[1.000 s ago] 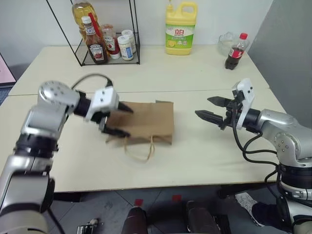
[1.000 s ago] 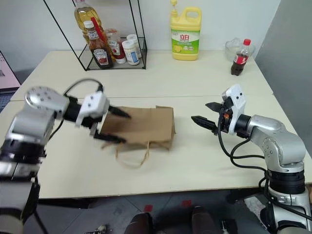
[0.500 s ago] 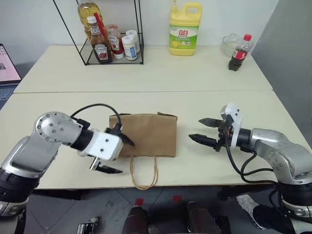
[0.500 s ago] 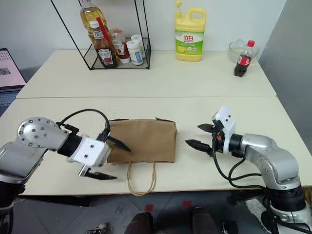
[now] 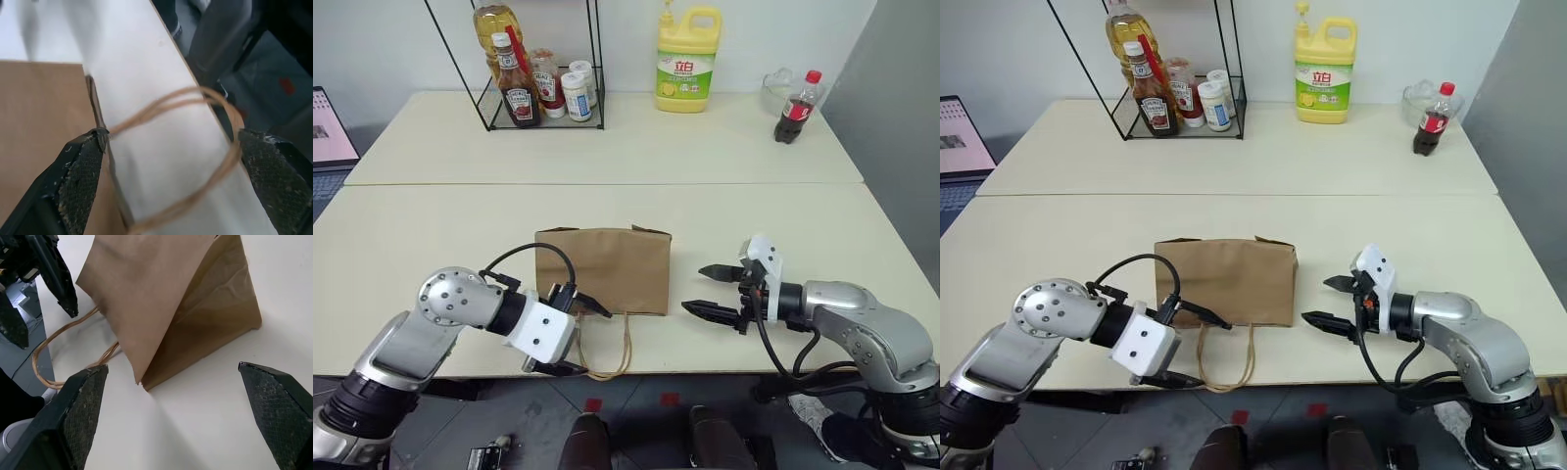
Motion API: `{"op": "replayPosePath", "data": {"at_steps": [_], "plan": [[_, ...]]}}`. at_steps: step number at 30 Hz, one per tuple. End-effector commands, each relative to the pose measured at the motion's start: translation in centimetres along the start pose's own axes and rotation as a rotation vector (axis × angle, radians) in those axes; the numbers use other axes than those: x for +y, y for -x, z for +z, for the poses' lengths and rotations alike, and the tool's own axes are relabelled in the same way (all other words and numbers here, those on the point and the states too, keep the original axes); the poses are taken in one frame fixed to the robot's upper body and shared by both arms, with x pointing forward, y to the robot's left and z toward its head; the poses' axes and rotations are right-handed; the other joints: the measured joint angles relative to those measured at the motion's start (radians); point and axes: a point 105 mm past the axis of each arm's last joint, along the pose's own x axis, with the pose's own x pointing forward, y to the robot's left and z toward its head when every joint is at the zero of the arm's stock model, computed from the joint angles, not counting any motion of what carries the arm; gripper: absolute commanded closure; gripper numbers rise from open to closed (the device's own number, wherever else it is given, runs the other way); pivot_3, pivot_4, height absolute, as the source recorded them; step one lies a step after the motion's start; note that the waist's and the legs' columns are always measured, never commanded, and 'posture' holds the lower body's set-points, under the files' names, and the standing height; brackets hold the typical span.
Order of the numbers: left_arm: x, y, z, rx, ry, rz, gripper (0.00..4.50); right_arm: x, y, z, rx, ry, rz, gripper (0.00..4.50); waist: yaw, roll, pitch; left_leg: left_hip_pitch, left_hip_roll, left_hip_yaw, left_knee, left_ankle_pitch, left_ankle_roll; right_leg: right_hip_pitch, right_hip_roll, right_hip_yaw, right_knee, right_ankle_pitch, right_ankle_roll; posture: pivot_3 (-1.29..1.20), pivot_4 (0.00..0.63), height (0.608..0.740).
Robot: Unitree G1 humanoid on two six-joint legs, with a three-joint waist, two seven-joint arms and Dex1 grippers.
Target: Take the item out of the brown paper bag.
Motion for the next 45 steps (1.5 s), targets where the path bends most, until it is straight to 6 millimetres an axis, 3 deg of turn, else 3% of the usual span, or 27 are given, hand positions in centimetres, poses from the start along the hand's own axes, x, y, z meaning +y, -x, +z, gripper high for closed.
{"op": "replayPosePath", "data": {"at_steps": [1, 13, 29, 35, 41, 45], "plan": [[0.1, -0.2, 0.5, -0.008, -0.030, 0.005, 0.00, 0.9, 0.1, 0.8, -0.031, 0.021, 0.022, 0.03, 0.000, 0.000, 0.000, 0.000, 0.000, 0.000, 0.000, 0.000, 0.000, 0.000, 0.000, 0.000, 0.000, 0.000, 0.000, 0.00, 0.150, 0.740], [-1.2, -0.6, 0.3, -0.017, -0.034, -0.079, 0.00, 0.9, 0.3, 0.5, -0.022, 0.007, 0.012, 0.03, 0.000, 0.000, 0.000, 0.000, 0.000, 0.000, 0.000, 0.000, 0.000, 0.000, 0.000, 0.000, 0.000, 0.000, 0.000, 0.00, 0.150, 0.740], [0.5, -2.3, -1.2, -0.002, -0.100, 0.028, 0.00, 1.4, 0.6, 0.1, -0.008, -0.003, 0.010, 0.03, 0.004, 0.000, 0.000, 0.000, 0.000, 0.000, 0.000, 0.000, 0.000, 0.000, 0.000, 0.000, 0.000, 0.000, 0.000, 0.00, 0.150, 0.740], [1.8, -2.3, -0.4, -0.036, -0.147, 0.101, 0.00, 1.5, 0.6, 0.0, -0.007, -0.009, 0.009, 0.03, 0.009, -0.001, 0.000, 0.000, 0.000, 0.000, 0.000, 0.000, 0.000, 0.001, 0.000, 0.000, 0.000, 0.000, 0.000, 0.00, 0.150, 0.740], [-0.8, -1.2, -1.2, 0.017, -0.202, -0.081, 0.00, 1.4, 0.6, 0.0, -0.002, -0.008, 0.011, 0.03, 0.007, 0.000, 0.000, 0.001, 0.000, 0.000, 0.000, 0.000, 0.000, 0.001, 0.000, 0.000, 0.000, 0.000, 0.000, 0.00, 0.150, 0.740], [-1.1, -0.8, -1.6, 0.041, -0.229, -0.107, 0.00, 1.3, 0.5, 0.0, -0.002, -0.005, 0.013, 0.03, 0.012, -0.001, 0.000, 0.001, 0.000, 0.000, 0.000, 0.000, 0.000, 0.001, 0.000, 0.000, -0.001, 0.000, 0.000, 0.00, 0.150, 0.740]]}}
